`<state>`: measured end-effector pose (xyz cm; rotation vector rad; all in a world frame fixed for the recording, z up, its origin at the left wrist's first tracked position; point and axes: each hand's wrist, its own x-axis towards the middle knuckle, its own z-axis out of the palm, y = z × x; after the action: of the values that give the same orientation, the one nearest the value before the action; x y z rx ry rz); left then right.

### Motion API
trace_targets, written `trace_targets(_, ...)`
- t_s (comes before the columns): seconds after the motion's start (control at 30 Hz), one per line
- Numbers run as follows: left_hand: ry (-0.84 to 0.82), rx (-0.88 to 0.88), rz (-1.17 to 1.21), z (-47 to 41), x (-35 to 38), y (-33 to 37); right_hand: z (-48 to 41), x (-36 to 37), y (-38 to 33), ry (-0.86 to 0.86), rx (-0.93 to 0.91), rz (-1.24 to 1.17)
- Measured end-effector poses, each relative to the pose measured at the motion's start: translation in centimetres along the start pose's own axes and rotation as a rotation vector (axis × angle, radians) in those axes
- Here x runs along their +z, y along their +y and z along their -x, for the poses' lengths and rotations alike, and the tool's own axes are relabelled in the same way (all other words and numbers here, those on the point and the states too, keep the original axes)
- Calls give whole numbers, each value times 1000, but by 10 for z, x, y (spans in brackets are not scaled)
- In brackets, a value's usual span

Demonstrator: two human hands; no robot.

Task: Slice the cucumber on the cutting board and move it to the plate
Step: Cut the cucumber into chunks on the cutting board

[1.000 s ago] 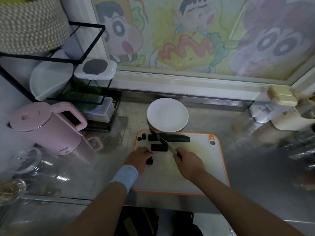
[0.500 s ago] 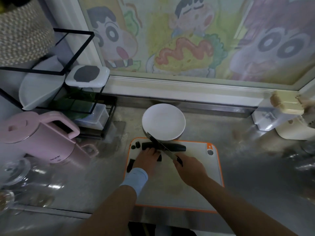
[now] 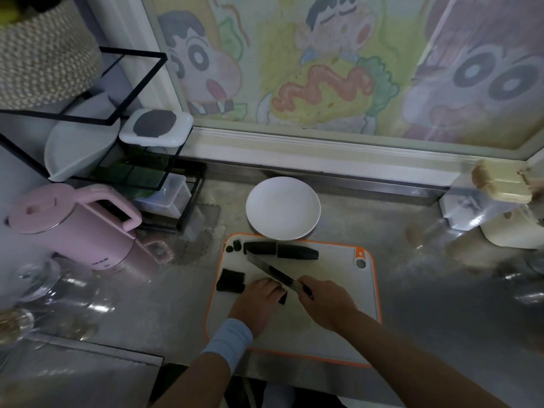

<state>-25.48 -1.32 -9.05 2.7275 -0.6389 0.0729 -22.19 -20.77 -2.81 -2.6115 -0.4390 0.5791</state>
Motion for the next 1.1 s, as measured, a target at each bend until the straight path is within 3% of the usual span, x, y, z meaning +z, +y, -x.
trace_targets(0.3, 189, -157, 128, 10, 9, 9, 5, 17, 1, -47, 33, -7)
trace_targets(1.1, 239, -189, 202, 11, 9, 6, 23, 9, -32, 41, -10, 168)
